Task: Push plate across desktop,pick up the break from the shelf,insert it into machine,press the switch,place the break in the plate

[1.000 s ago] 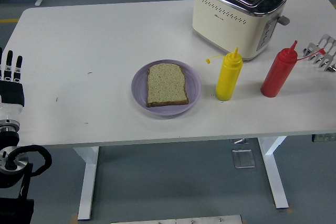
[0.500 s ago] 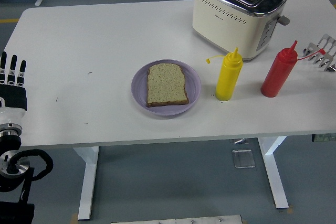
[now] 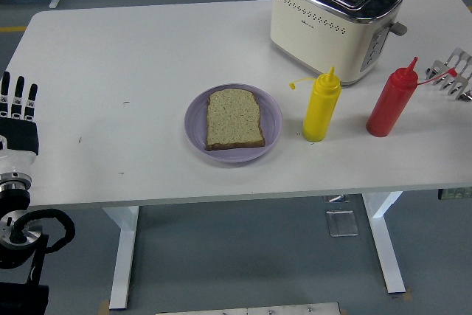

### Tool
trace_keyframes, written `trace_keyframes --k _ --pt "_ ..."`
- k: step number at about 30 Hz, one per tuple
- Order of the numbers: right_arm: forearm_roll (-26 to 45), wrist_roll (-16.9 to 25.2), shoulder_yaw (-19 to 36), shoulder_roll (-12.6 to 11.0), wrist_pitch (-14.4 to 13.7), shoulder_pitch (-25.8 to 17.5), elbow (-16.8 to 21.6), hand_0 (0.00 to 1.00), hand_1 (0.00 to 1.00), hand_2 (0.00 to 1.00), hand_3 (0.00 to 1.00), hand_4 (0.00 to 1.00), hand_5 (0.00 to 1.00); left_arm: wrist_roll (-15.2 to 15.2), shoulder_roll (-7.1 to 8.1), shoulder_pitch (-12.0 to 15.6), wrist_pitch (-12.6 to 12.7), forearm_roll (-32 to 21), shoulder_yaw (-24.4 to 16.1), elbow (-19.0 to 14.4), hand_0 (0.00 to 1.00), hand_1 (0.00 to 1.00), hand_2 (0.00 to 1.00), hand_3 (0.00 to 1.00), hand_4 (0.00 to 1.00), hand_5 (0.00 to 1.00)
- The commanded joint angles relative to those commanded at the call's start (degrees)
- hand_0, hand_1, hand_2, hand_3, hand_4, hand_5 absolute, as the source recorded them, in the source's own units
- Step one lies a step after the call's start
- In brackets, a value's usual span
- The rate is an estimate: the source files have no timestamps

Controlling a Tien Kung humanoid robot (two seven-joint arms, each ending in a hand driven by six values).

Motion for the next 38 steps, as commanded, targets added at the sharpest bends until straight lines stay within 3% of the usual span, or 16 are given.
trace_keyframes --k 38 --pt "1.63 1.28 0.99 -0.16 -1.2 0.8 0.14 0.836 0.793 0.793 0.758 0.373 0.661 -0.15 -0.04 -1.23 0.13 -0.19 -0.19 -0.48 0.845 0.856 0.86 0.793 0.568 0.998"
